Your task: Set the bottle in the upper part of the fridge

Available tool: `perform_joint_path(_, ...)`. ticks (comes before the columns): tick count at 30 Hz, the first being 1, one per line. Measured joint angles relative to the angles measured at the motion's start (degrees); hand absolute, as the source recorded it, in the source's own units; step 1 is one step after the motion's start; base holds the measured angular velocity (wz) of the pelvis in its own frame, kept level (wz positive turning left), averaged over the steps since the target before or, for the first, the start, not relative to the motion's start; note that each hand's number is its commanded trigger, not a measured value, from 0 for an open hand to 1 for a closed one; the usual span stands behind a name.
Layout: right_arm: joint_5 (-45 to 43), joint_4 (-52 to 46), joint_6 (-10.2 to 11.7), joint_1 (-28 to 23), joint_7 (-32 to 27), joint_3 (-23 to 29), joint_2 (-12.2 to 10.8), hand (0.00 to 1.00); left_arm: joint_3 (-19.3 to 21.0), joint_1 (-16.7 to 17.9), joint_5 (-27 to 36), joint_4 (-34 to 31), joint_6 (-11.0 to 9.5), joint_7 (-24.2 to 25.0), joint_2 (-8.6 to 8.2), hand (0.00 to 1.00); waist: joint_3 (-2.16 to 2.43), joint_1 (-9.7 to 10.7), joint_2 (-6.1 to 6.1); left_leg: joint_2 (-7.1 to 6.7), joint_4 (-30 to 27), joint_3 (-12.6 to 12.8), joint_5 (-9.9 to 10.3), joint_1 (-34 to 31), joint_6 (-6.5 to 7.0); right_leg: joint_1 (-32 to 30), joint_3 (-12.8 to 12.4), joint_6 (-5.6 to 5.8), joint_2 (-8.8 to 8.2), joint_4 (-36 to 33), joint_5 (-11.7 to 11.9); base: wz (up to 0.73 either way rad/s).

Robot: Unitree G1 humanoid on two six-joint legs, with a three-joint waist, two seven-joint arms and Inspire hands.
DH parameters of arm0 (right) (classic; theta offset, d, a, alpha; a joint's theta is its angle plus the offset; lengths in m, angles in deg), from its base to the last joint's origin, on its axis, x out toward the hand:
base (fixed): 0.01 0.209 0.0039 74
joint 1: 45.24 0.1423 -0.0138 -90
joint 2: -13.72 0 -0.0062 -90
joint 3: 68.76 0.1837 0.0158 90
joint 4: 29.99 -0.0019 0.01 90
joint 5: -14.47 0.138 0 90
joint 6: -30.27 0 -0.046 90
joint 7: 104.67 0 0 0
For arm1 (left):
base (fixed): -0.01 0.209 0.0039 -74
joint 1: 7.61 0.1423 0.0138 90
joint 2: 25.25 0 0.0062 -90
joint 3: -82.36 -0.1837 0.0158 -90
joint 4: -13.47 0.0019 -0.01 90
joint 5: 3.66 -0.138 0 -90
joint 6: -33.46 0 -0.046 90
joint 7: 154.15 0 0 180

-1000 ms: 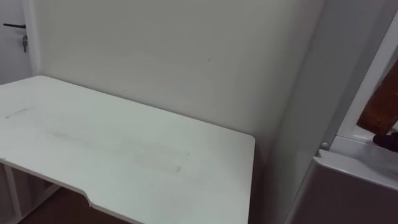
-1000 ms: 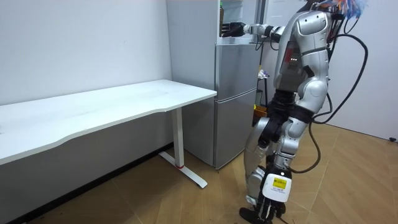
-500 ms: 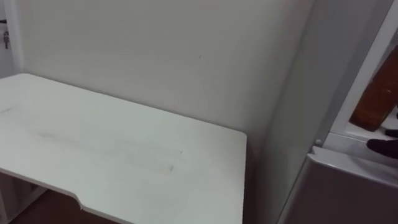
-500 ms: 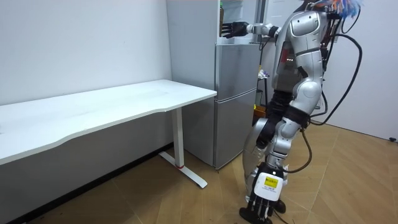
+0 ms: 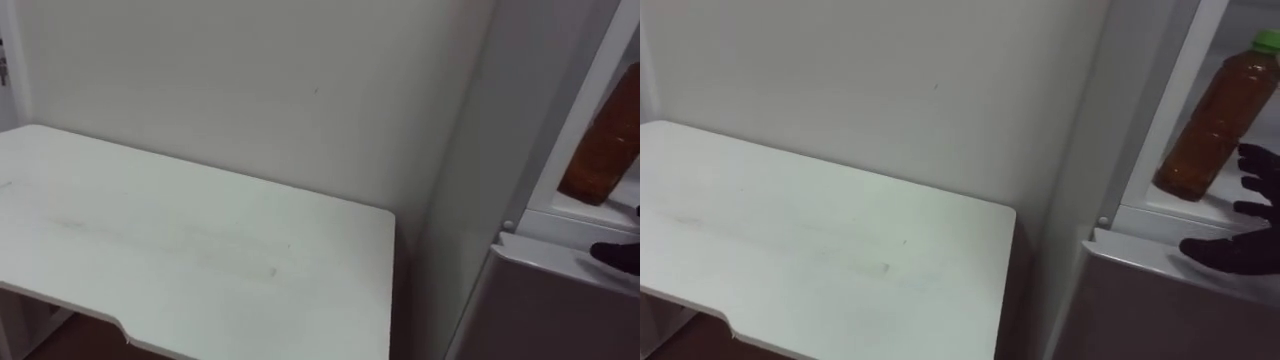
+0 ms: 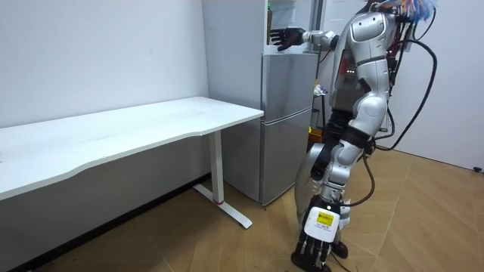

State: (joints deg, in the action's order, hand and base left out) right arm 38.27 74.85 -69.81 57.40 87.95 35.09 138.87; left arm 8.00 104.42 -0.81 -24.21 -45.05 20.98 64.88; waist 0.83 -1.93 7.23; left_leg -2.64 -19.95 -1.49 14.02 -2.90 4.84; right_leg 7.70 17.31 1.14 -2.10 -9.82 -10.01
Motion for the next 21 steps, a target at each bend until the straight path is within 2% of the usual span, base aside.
perform_joint_path(5, -0.7, -2.4, -0.6, -2.3, -1.2, 1.3, 0.0, 0.0, 0.0, 0.3, 0.5, -0.1, -0.4, -0.4, -0.21, 0.0, -0.14, 0.6, 0.52, 0.1, 1.2, 0.4, -0.3, 0.8, -0.19, 0.1, -0.1, 0.0, -0.01, 0.0, 0.0, -0.07)
perform_joint_path(9, -0.8, -4.7, -0.6, -4.7, -4.5, 2.2, -0.2, 0.0, 0.0, 0.6, 0.9, 0.1, -0.7, -1.1, -1.25, 0.0, -0.31, 1.4, 0.58, 0.31, 1.4, 1.2, -0.3, 1.2, -0.21, 0.4, -0.3, 0.0, 0.06, 0.1, 0.0, -0.11)
perform_joint_path(11, -1.1, -5.9, -0.7, -5.7, -6.6, 2.8, -0.4, 0.0, 0.0, 1.0, 1.0, 0.1, -0.7, -1.2, -1.28, 0.0, -0.27, 1.7, 0.78, 0.31, 2.2, 1.7, -0.3, 1.8, -0.21, 0.4, -1.7, 0.0, 0.07, 0.1, 0.0, -0.17)
perform_joint_path(12, -1.8, -7.9, -0.8, -6.8, -8.5, 3.4, -0.5, 0.0, 0.0, 1.2, 1.1, 0.2, -0.8, -1.4, -1.34, 0.0, -0.42, 1.7, 0.71, 0.41, 2.9, 2.4, -0.3, 2.5, -0.24, 0.4, -3.1, 0.0, 0.11, 0.1, 0.0, -0.32)
perform_joint_path(14, -3.8, -11.0, -0.7, -7.5, -11.5, 4.1, -1.9, 0.0, 0.0, 1.3, 1.2, 0.9, -0.9, -2.3, -1.5, 0.0, -0.42, 1.9, 0.45, 0.64, 2.9, 3.2, -0.3, 2.8, -0.27, 0.4, -3.6, 0.0, 0.22, 0.1, 0.0, -0.31)
perform_joint_path(16, -4.3, -16.0, -0.6, -9.3, -15.6, 6.2, -4.7, 0.0, 0.0, 1.2, 1.2, 1.5, -1.9, -2.6, -1.76, 0.0, -0.54, 1.9, 0.09, 0.97, 3.3, 4.5, -0.2, 3.4, -0.41, 0.2, -4.7, 0.0, 0.39, 0.1, 0.0, -0.31)
perform_joint_path(21, -4.3, -22.0, -0.5, -10.8, -22.1, 8.4, -7.2, 0.0, 0.0, 1.3, 1.2, 2.6, -2.6, -3.3, -2.76, 0.0, -0.57, 3.2, -1.13, 1.1, 3.4, 5.5, 0.2, 3.5, -0.32, -0.5, -4.7, 0.0, 0.28, -0.2, 0.0, -0.14)
